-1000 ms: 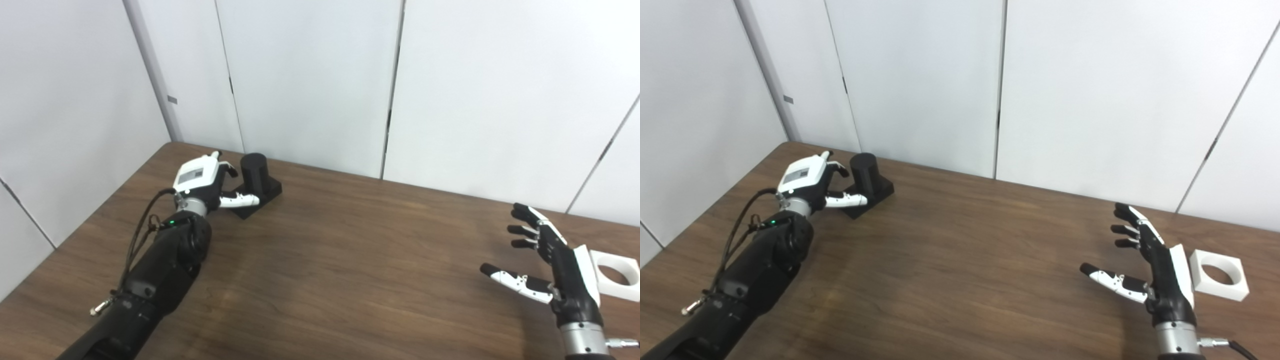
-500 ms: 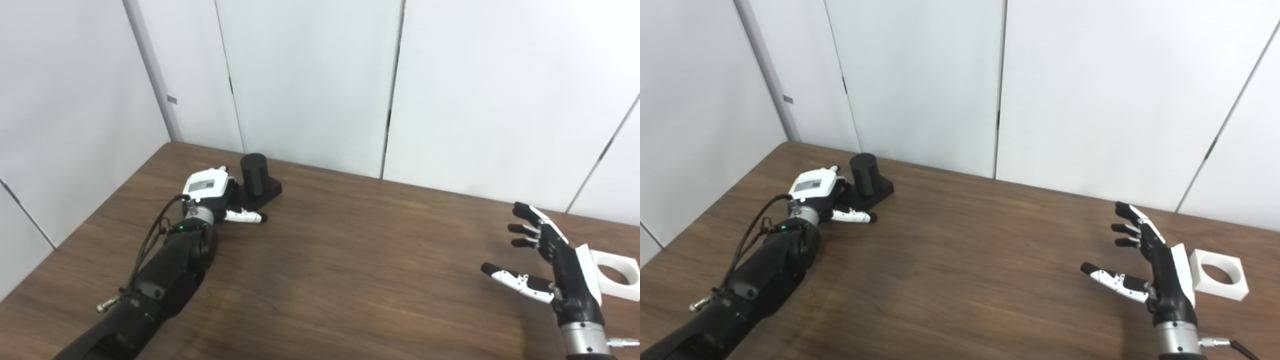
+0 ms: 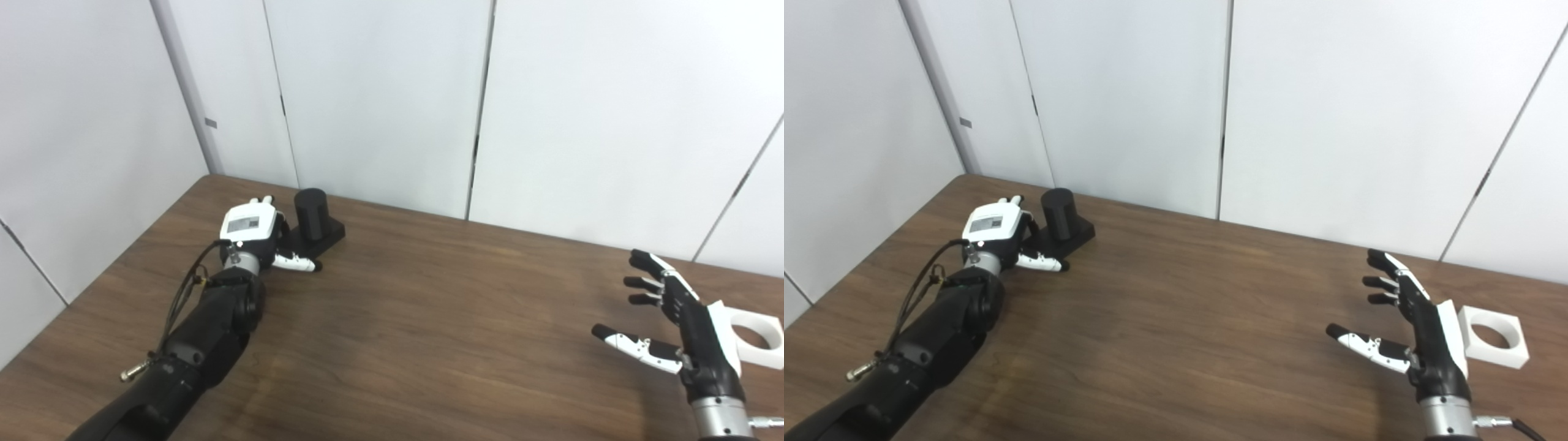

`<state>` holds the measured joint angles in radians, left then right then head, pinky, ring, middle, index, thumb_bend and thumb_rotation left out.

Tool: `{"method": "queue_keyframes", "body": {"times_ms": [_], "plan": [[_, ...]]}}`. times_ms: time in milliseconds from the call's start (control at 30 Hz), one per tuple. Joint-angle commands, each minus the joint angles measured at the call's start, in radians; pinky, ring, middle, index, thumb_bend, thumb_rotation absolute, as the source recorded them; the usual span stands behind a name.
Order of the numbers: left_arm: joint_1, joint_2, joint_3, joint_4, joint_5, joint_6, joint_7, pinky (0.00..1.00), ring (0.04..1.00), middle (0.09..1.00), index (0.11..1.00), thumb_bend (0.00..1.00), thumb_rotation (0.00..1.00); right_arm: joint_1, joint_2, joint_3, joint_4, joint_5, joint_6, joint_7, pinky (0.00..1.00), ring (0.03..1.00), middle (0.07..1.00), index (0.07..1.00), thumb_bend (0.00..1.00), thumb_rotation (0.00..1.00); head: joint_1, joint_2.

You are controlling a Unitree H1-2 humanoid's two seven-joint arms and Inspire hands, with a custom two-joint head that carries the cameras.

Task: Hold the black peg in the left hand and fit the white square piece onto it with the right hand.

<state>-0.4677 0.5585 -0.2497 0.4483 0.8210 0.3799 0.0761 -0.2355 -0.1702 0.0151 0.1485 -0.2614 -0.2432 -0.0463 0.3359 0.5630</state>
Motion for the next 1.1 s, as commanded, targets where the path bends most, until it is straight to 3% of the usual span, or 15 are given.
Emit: {"method": "queue_keyframes", "body": {"times_ms": [0, 100, 400, 567, 833, 967, 1067], "plan": [[-0.027, 0.027, 0.018, -0.011, -0.001, -0.003, 0.021, 0.84, 0.954, 0.944, 0.510, 0.58, 0.11, -0.024, -0.009, -0.007, -0.032, 0.010, -0.019, -0.006, 0.64, 0.736, 0.830, 0.830, 0.61, 0.08, 0.001, 0.000], [-0.021, 0.025, 0.024, -0.023, -0.020, -0.019, 0.021, 0.82, 0.927, 0.913, 0.486, 0.53, 0.07, -0.026, -0.013, -0.007, -0.023, 0.009, -0.032, -0.007, 0.64, 0.735, 0.829, 0.830, 0.61, 0.11, 0.001, 0.002], [0.004, 0.019, 0.041, -0.046, -0.067, -0.133, 0.057, 0.63, 0.843, 0.849, 0.482, 0.52, 0.06, -0.026, -0.014, -0.008, -0.025, 0.014, -0.025, -0.007, 0.65, 0.744, 0.835, 0.831, 0.59, 0.17, -0.001, 0.008], [0.022, 0.014, 0.033, -0.041, -0.059, -0.235, 0.140, 0.58, 0.788, 0.804, 0.482, 0.52, 0.06, -0.023, -0.016, -0.009, -0.042, 0.012, -0.003, -0.002, 0.65, 0.746, 0.831, 0.830, 0.58, 0.19, -0.007, 0.012], [0.044, 0.015, 0.003, -0.073, -0.074, -0.382, 0.126, 0.65, 0.806, 0.816, 0.484, 0.52, 0.06, -0.030, -0.018, -0.007, -0.041, 0.010, -0.011, -0.003, 0.64, 0.749, 0.842, 0.831, 0.57, 0.18, -0.030, 0.020], [0.051, 0.007, -0.005, -0.107, -0.079, -0.409, 0.098, 0.68, 0.831, 0.833, 0.484, 0.53, 0.06, -0.037, -0.018, -0.006, -0.028, 0.000, -0.016, -0.010, 0.64, 0.747, 0.835, 0.832, 0.58, 0.23, -0.048, 0.027], [0.055, 0.001, -0.016, -0.138, -0.069, -0.415, 0.075, 0.64, 0.833, 0.842, 0.485, 0.53, 0.06, -0.042, -0.018, -0.006, -0.011, -0.002, -0.035, -0.016, 0.65, 0.744, 0.832, 0.828, 0.59, 0.25, -0.059, 0.031]]}}
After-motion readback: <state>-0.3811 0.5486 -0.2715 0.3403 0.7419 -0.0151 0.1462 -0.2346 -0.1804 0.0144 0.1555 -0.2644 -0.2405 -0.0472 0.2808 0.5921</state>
